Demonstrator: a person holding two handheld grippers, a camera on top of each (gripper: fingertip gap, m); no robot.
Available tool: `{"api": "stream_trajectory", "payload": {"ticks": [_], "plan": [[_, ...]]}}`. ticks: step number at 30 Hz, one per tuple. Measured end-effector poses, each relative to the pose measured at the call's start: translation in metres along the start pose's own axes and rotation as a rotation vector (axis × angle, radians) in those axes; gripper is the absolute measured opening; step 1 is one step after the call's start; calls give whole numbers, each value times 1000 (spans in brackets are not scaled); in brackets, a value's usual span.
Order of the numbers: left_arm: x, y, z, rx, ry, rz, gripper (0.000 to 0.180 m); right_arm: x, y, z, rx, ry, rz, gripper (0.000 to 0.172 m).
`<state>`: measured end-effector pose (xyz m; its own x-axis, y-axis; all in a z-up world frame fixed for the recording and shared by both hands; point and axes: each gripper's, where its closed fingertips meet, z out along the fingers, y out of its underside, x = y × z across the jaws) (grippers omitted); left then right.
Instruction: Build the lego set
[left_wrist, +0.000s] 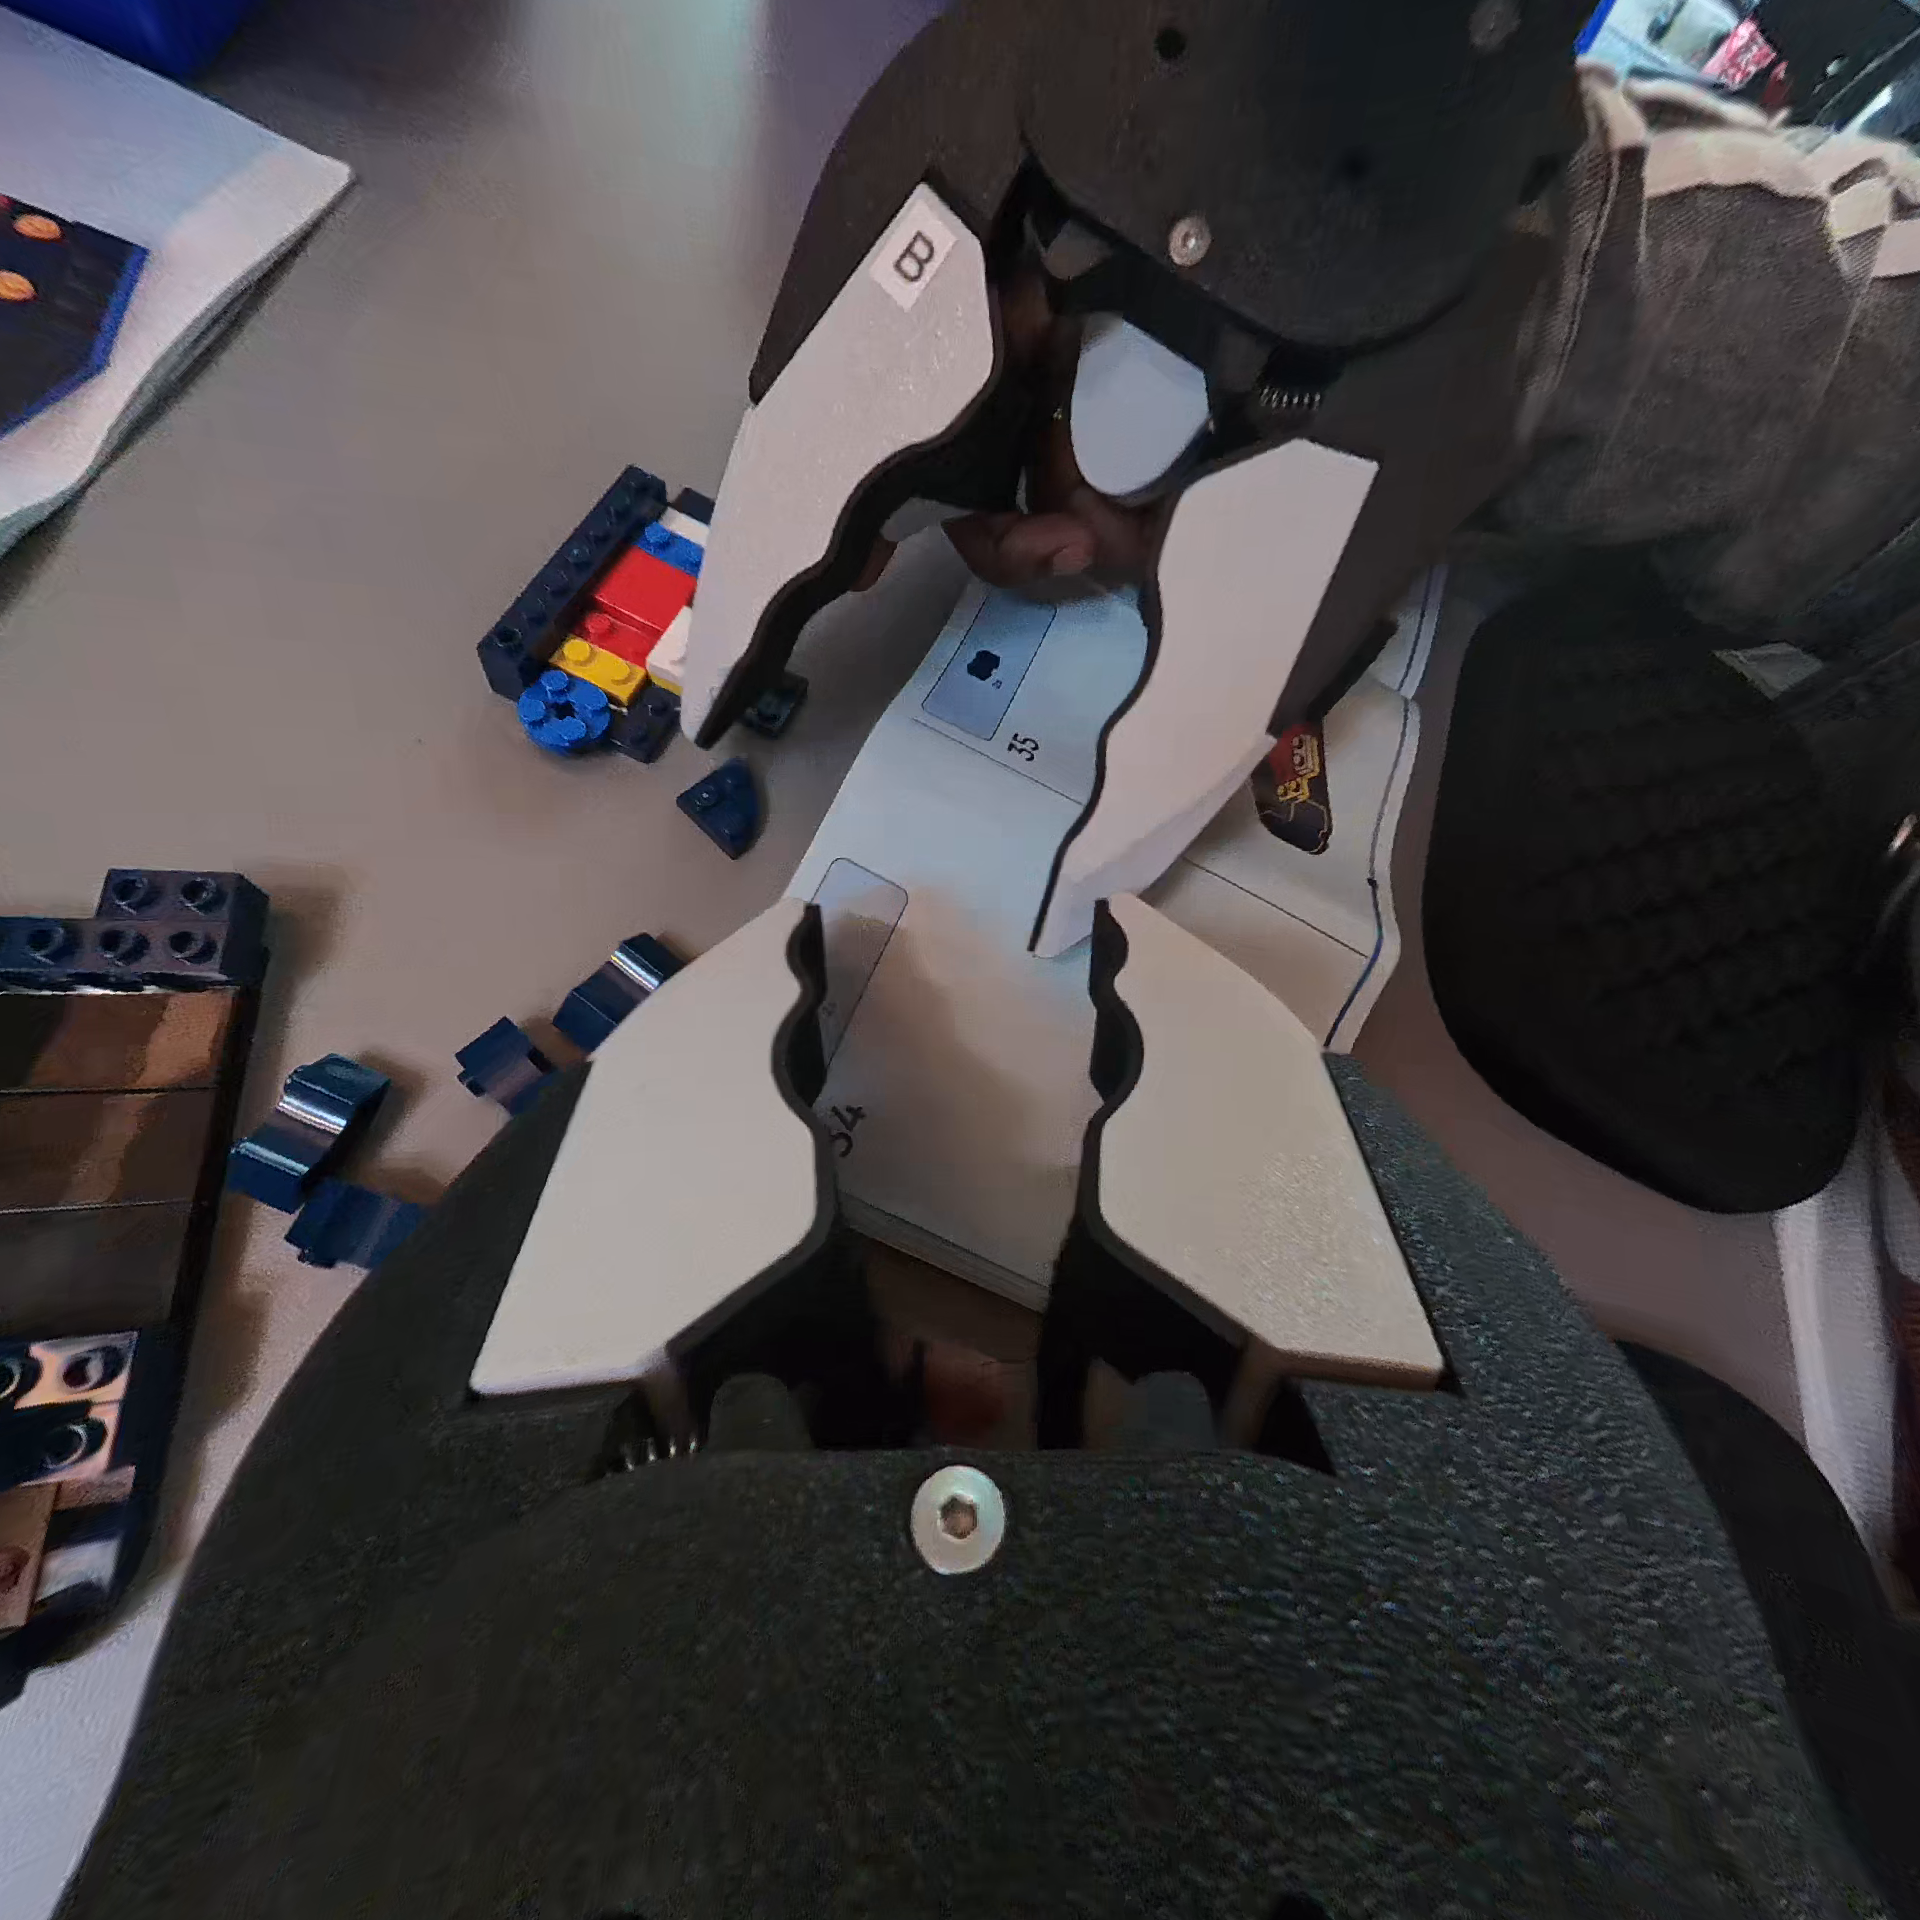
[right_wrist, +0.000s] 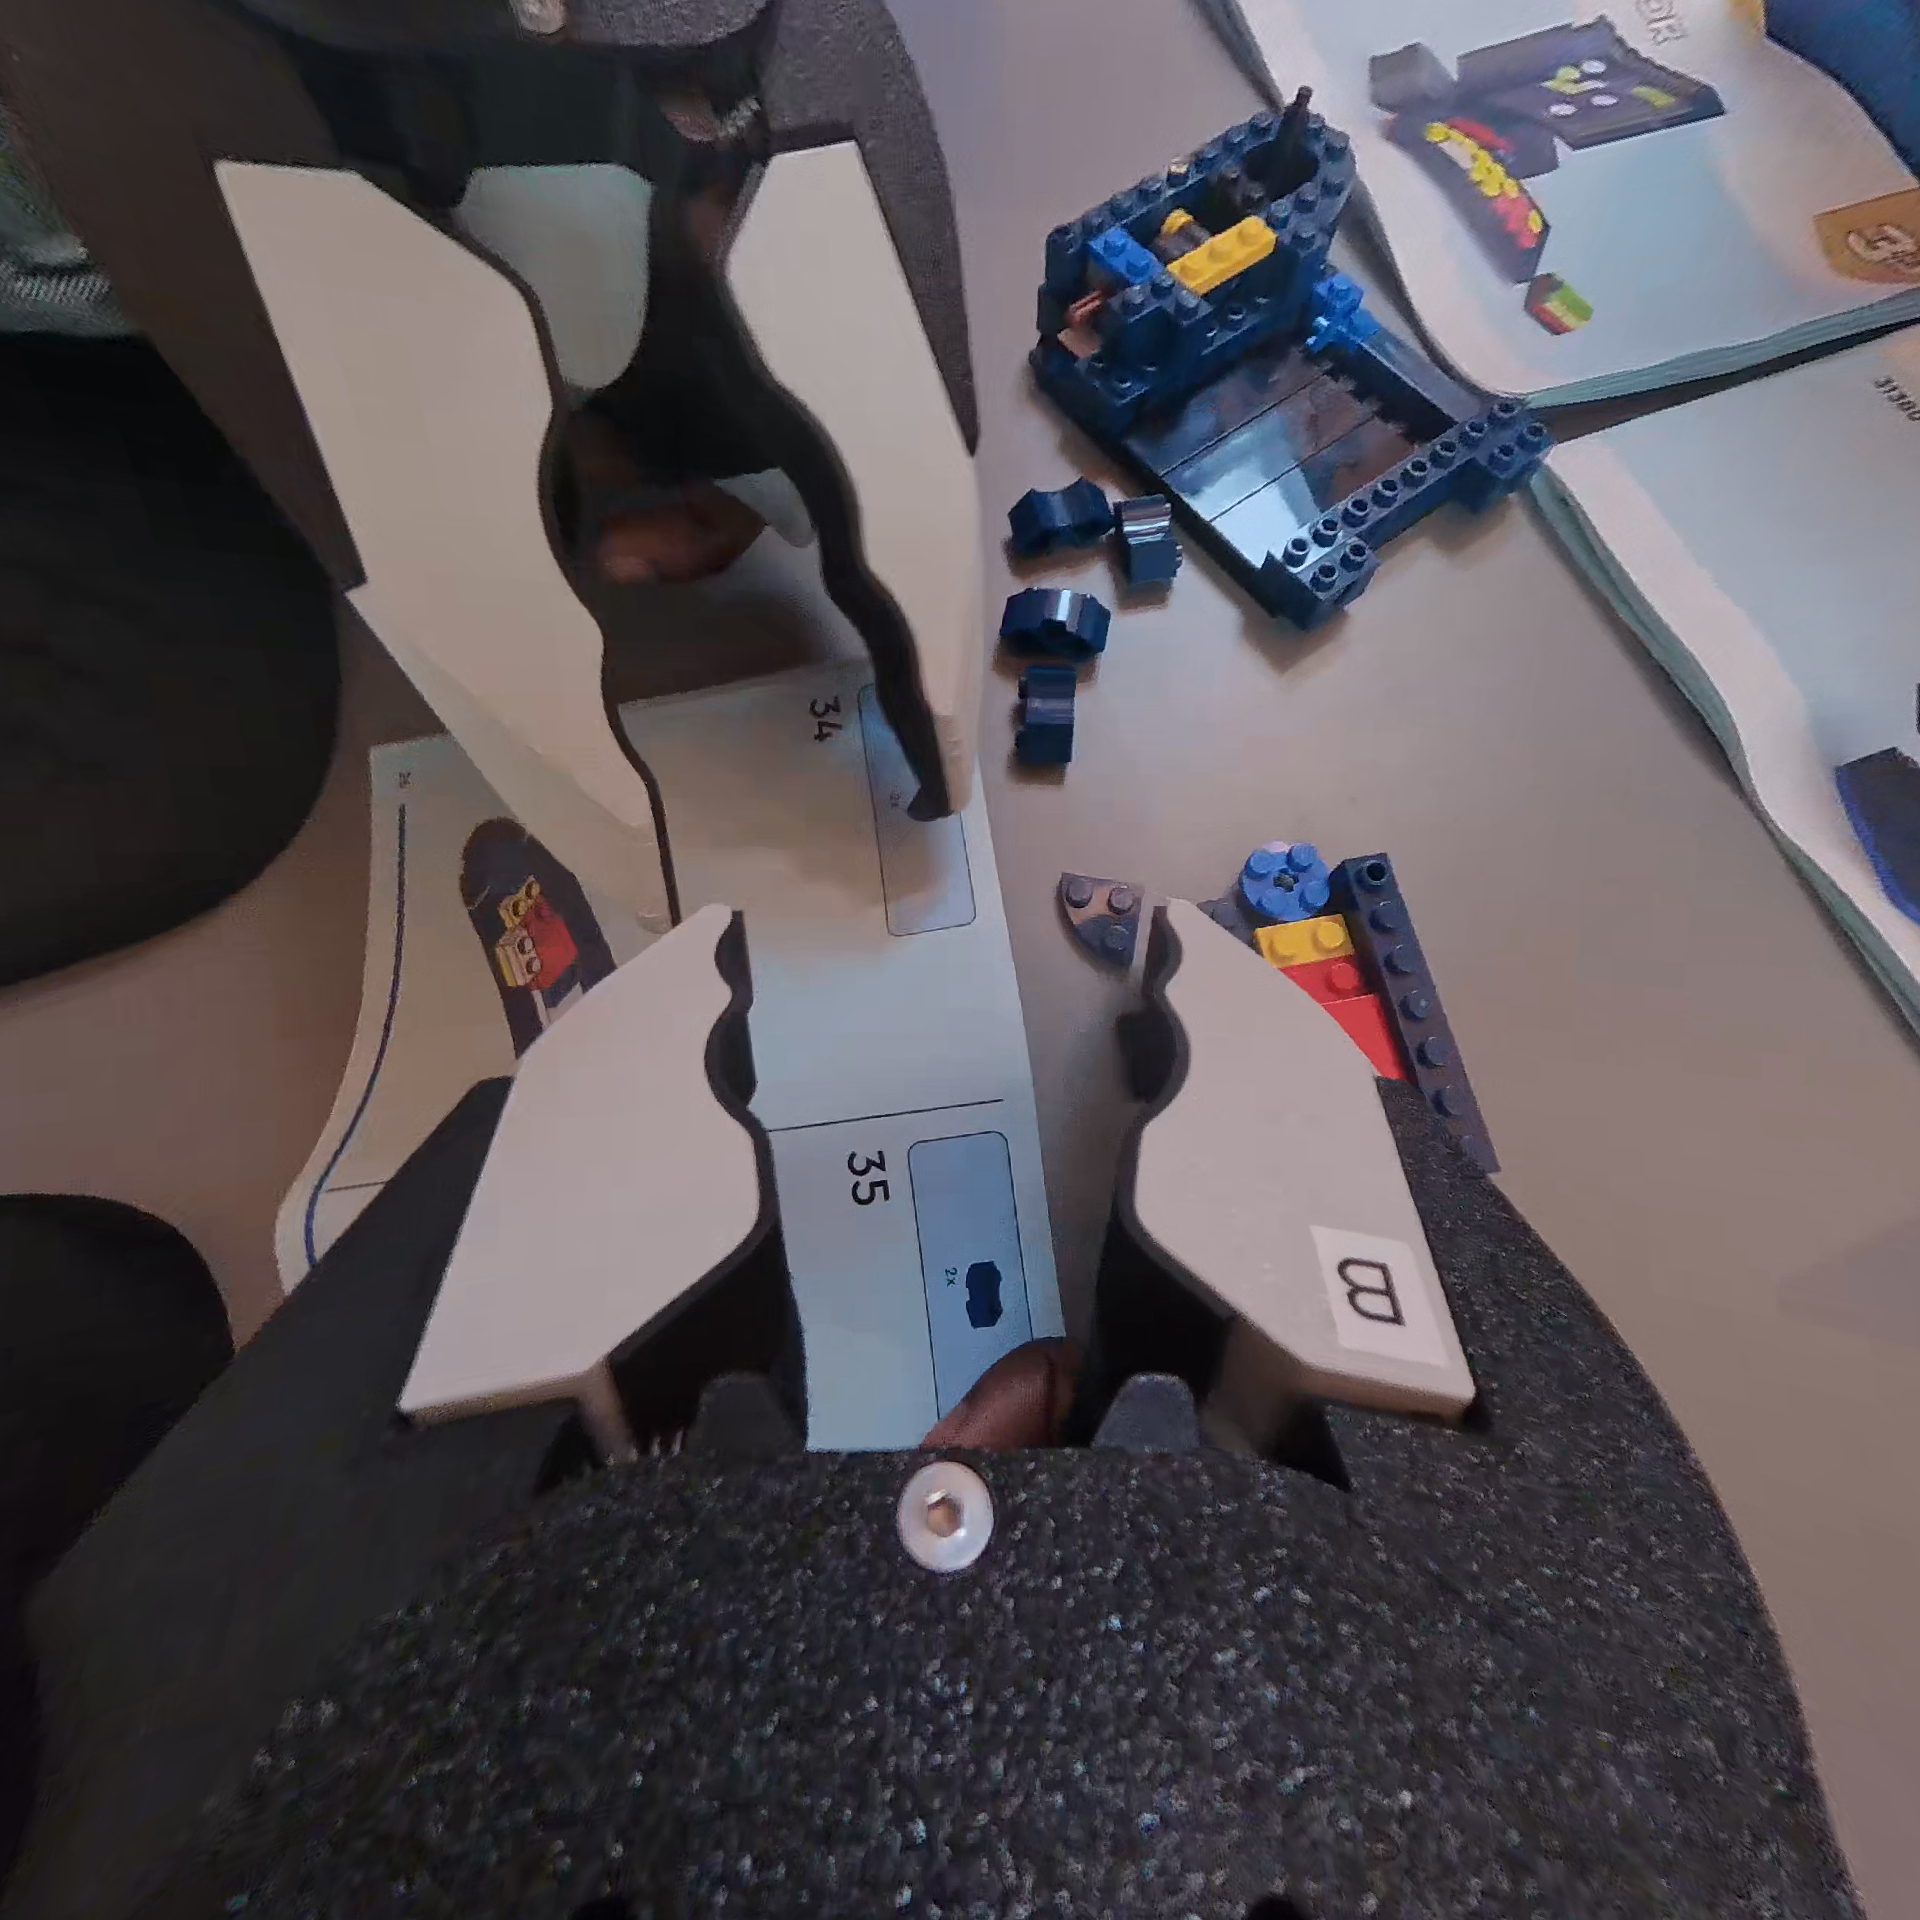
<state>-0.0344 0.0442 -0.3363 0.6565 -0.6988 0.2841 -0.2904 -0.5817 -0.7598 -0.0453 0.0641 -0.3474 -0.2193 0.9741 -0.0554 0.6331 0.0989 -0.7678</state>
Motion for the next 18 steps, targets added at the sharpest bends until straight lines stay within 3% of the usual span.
{"api": "stream_trajectory", "payload": {"ticks": [6, 13, 18], "plan": [[2, 5, 8, -57, 59, 26, 62, -4, 9, 2, -50, -40, -6, 83], [-1, 3, 16, -131, 90, 71, 72, -17, 14, -4, -60, -85, -57, 59], [-1, -1, 17, -133, 121, 61, 75, -15, 11, -8, -29, -90, -56, 64]]}}
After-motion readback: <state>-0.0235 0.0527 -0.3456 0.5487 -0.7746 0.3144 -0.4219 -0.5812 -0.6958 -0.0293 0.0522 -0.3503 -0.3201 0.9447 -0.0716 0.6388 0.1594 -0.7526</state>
